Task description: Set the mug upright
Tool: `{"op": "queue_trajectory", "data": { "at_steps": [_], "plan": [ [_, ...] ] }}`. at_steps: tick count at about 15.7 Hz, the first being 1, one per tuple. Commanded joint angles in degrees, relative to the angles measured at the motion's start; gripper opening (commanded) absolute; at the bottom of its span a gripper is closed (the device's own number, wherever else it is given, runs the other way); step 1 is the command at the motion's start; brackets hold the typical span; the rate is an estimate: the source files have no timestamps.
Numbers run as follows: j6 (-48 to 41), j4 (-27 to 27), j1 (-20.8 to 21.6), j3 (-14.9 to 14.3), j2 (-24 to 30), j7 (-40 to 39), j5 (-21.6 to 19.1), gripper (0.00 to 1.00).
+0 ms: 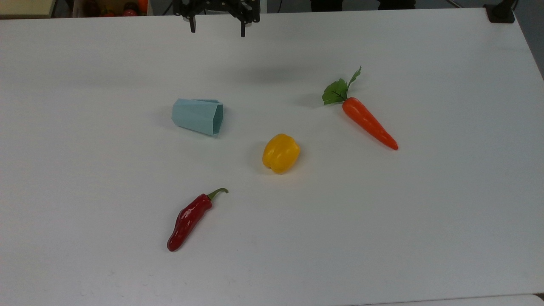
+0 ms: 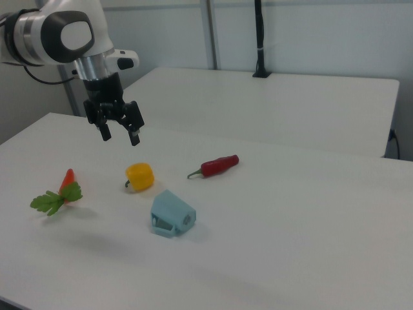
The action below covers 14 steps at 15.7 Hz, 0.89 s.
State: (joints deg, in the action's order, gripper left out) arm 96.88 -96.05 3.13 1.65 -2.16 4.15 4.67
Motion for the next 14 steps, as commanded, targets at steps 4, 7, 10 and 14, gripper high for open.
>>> {"op": "queue_trajectory", "data": {
  "at_steps": [4,7,10,14],
  "plan": [
    [-1.08,-0.89,-0.05,-0.33,1.19,-1.33,-0.98,1.0],
    [-1.17,-0.89,0.39,0.02,0.58,-1.16,-0.02,1.0],
    [-1.08,-0.89,0.83,0.46,-0.56,-0.46,3.05,1.0],
    [-1.0,-0.98,3.46,1.34,-4.33,4.71,11.04,1.0]
  ]
}}
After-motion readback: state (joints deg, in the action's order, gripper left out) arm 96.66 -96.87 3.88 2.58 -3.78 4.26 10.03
